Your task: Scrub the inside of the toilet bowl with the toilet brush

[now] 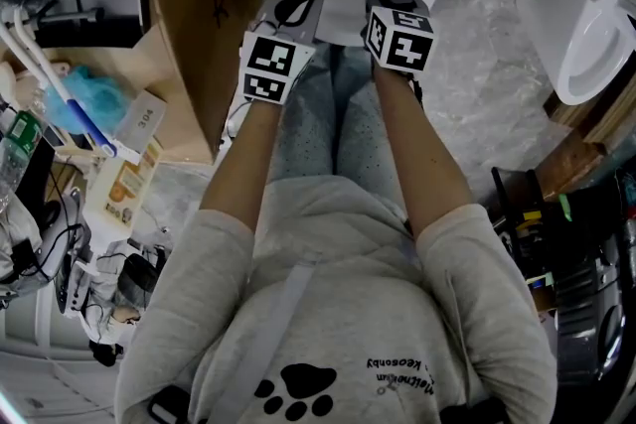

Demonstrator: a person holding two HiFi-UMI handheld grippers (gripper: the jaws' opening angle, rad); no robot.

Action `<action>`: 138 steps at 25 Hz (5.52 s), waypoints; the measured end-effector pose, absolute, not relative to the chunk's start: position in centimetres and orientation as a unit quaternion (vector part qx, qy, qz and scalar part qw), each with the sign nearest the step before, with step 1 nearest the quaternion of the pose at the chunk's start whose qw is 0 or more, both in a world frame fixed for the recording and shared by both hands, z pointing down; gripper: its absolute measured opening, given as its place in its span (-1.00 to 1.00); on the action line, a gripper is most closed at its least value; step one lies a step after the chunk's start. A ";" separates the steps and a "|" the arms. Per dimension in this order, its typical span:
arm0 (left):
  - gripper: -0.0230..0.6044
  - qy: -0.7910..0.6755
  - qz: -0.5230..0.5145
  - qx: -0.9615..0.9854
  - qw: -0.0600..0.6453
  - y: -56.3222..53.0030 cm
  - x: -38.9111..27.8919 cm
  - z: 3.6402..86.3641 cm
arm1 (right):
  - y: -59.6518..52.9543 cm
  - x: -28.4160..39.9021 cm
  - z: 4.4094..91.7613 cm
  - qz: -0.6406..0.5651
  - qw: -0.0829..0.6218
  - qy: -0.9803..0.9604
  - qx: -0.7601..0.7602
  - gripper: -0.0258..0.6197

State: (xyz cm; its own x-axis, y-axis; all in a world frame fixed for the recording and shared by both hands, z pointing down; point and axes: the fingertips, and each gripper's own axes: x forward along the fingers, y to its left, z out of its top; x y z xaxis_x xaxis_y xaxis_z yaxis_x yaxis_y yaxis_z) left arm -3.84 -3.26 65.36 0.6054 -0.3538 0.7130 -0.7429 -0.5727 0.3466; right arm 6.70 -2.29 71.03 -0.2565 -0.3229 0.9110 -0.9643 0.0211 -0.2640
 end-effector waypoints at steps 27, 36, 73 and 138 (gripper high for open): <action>-0.93 -0.311 0.305 0.842 0.318 -2.0 -1.9 65.2 | -2.3 12.4 70.3 0.503 0.280 -0.576 0.580 -0.46; -0.93 -0.311 0.303 0.844 0.315 -1.2 -1.9 64.8 | -0.3 14.0 70.3 0.508 0.284 -0.549 0.600 -0.46; -0.93 -0.313 0.298 0.843 0.320 3.3 -3.4 63.9 | 10.3 11.0 69.7 0.515 0.338 -0.558 0.556 -0.46; -0.93 -0.464 0.029 0.885 -0.029 -4.1 -0.8 8.2 | -2.0 11.1 9.0 0.032 0.052 -0.797 0.601 -0.46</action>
State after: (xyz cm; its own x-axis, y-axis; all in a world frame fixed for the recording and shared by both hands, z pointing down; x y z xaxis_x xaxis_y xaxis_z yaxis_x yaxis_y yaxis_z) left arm -0.77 -4.07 8.19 0.5675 -0.8230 0.0244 -0.8196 -0.5675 -0.0789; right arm 11.07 -2.04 9.04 -0.2727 -0.9543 0.1220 -0.9611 0.2761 0.0115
